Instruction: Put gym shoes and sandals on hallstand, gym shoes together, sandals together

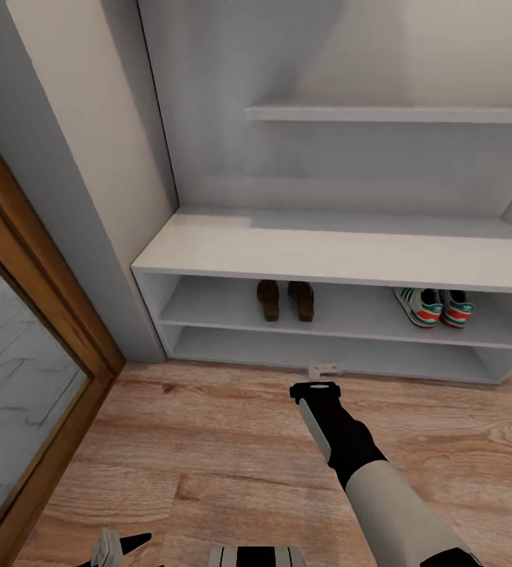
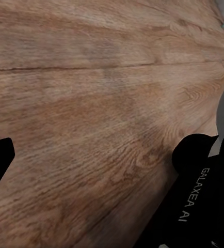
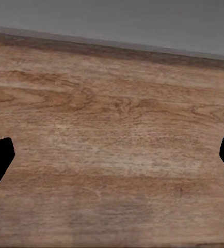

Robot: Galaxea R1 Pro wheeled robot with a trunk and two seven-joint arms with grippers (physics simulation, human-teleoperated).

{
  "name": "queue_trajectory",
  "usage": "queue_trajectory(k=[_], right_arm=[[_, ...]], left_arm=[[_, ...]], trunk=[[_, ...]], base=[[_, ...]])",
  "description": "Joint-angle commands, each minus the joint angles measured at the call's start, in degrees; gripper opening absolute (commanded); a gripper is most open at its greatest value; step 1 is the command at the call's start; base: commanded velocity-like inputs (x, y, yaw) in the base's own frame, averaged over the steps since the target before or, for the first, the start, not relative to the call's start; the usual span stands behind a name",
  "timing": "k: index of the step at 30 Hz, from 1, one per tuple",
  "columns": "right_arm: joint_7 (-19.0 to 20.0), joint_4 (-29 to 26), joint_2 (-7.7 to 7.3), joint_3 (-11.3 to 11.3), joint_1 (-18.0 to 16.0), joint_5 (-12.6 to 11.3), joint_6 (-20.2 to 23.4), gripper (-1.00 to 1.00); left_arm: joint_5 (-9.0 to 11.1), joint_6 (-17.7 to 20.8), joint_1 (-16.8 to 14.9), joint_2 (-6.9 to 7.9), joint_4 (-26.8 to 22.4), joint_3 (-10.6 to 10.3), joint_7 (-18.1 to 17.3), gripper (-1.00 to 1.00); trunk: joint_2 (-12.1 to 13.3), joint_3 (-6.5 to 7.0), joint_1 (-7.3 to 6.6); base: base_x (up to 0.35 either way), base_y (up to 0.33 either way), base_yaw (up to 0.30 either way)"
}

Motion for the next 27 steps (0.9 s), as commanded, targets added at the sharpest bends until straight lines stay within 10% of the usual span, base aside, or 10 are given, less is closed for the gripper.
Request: queue_trajectory(k=[1, 8, 15, 27], right_arm=[[-0.5, 1.2, 0.00, 0.1, 0.0, -0.6, 0.1, 1.00], [-0.3, 7.2, 0.00, 0.2, 0.1, -0.7, -2.0, 1.00], [-0.2, 17.0, 0.00, 0.4, 0.1, -0.8, -14.6, 1.00], [-0.2, 22.5, 0.00, 0.4, 0.1, -0.6, -19.0, 1.00]], left_arm=[[0.1, -0.4, 0.0, 0.04, 0.1, 0.1, -0.2, 1.00], [0.0, -0.3, 0.0, 0.10, 0.2, 0.1, -0.1, 1.00], [-0.1, -0.5, 0.2, 0.67, 0.9, 0.0, 0.0, 1.00], [-0.3, -2.0, 0.2, 1.02, 1.0, 0.8, 4.7, 1.00]], trunk=[[0.0, 0.18, -0.04], [2.0, 1.52, -1.19], [4.8, 2.77, -2.73], [9.7, 4.93, -5.36]], base=[[0.000, 0.000, 0.000], [0.000, 0.000, 0.000], [0.000, 0.000, 0.000], [0.000, 0.000, 0.000]])
